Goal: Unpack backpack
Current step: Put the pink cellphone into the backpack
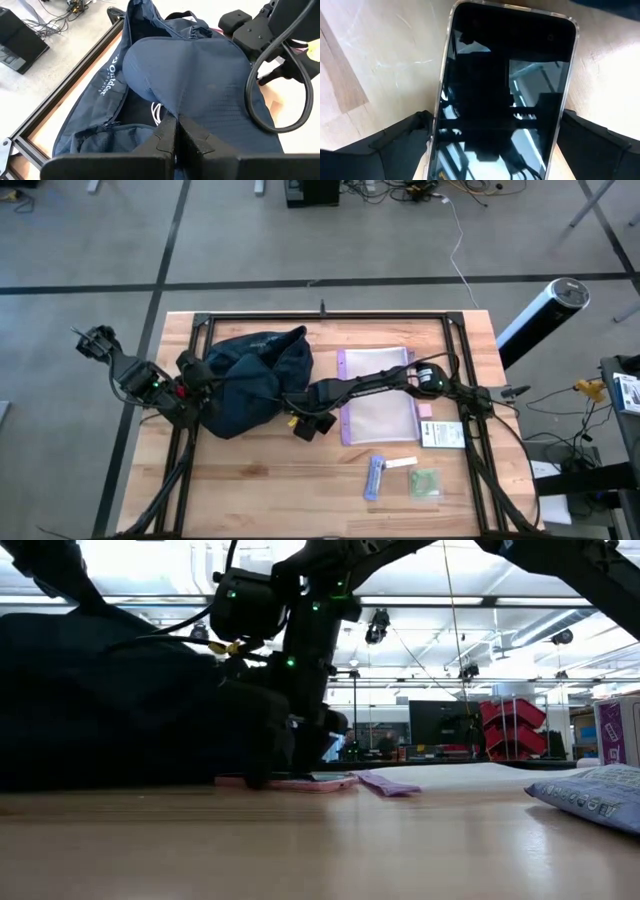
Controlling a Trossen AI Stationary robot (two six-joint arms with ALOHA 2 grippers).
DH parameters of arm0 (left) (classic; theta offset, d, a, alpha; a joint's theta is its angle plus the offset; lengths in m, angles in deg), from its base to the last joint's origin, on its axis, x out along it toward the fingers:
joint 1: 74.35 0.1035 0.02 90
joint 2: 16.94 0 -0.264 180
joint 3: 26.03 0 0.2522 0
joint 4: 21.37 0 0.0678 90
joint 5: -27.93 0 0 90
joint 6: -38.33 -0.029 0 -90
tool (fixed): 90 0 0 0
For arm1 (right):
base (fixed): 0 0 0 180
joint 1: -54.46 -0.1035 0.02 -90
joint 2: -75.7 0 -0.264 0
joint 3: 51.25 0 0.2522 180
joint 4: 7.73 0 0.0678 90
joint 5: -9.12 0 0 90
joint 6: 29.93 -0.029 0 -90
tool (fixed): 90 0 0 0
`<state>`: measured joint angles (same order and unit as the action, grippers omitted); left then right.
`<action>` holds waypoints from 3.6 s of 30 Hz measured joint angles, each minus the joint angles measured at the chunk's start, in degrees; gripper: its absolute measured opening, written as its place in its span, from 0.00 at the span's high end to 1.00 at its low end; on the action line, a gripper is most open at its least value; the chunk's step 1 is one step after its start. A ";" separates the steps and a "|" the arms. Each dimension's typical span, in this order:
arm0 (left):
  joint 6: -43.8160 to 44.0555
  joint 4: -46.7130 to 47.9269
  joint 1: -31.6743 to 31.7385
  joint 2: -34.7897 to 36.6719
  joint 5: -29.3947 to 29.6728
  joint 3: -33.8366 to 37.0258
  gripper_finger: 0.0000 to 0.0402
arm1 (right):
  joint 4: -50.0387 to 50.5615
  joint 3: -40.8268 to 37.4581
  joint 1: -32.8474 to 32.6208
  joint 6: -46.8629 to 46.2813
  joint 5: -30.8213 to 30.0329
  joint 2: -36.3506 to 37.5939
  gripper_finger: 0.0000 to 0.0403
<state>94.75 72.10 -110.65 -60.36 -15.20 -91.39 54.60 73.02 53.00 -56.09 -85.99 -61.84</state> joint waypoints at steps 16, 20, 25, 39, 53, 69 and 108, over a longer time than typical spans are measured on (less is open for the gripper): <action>0.00 0.02 0.00 0.00 0.02 0.02 1.00 | 2.70 1.55 0.00 0.18 0.54 0.05 0.16; 0.07 0.02 0.00 0.00 0.02 0.00 1.00 | 5.21 4.17 0.00 1.00 0.54 -0.11 0.17; 0.02 0.02 0.01 0.00 0.04 0.02 1.00 | 8.46 7.08 -0.02 2.27 0.26 0.45 0.27; 0.07 0.01 0.02 0.01 0.04 0.02 1.00 | 13.21 11.55 -0.10 5.75 0.60 3.63 0.67; 1.00 -0.20 0.02 -0.09 0.03 1.21 1.00 | 9.96 8.37 -0.76 3.64 0.74 2.30 0.18; 2.12 -0.64 0.01 0.00 -1.40 2.67 1.00 | 8.27 -1.50 -2.06 3.61 2.34 2.23 0.02; 1.39 -2.02 0.00 0.00 -1.45 2.67 1.00 | 14.96 1.76 -2.33 4.29 3.13 9.03 0.16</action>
<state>96.15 70.08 -110.65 -60.36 -16.65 -88.72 69.56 74.78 50.67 -51.80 -82.86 -52.80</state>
